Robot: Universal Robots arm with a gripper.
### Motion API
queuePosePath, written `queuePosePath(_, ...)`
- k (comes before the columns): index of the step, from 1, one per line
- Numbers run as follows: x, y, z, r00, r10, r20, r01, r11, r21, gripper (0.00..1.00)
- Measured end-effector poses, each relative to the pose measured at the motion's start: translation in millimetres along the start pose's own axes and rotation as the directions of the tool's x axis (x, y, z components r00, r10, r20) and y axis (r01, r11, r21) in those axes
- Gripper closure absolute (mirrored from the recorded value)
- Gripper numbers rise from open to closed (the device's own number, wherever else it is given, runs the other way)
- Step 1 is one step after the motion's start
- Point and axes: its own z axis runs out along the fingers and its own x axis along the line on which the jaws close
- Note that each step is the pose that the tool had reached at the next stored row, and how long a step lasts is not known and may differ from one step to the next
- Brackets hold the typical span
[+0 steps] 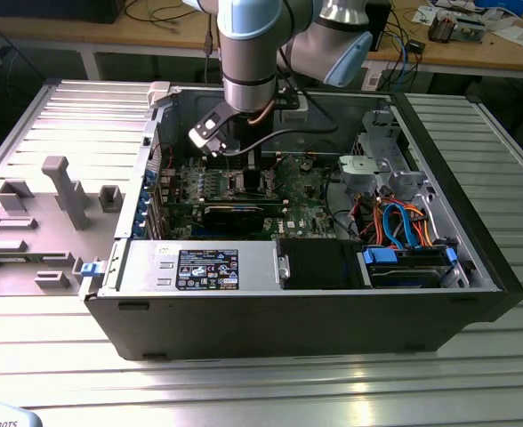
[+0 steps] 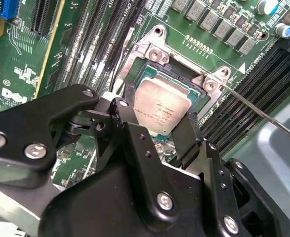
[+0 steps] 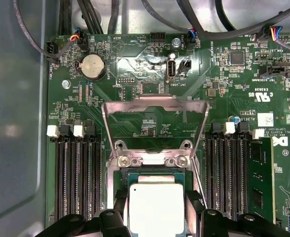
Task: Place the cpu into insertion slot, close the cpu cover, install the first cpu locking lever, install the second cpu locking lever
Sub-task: 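Place the cpu into insertion slot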
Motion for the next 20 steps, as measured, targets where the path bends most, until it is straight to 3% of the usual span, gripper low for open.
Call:
queuePosePath(9,0.2,-0.1,1.1,1.0000,0.001,0.0000,-0.001,1.0000,-0.0001,0.46)
queuePosePath(11,0.2,-0.1,1.1,1.0000,0.001,0.0000,-0.001,1.0000,0.0000,0.38)
queuePosePath(14,0.2,-0.1,1.2,1.0000,0.001,-0.0005,-0.001,1.0000,-0.0001,0.38)
queuePosePath(18,0.9,-0.3,3.9,0.9999,0.002,-0.0101,-0.002,1.0000,0.0002,0.38)
queuePosePath(20,1.2,-0.3,4.2,0.9999,0.002,-0.0116,-0.002,1.0000,0.0003,0.38)
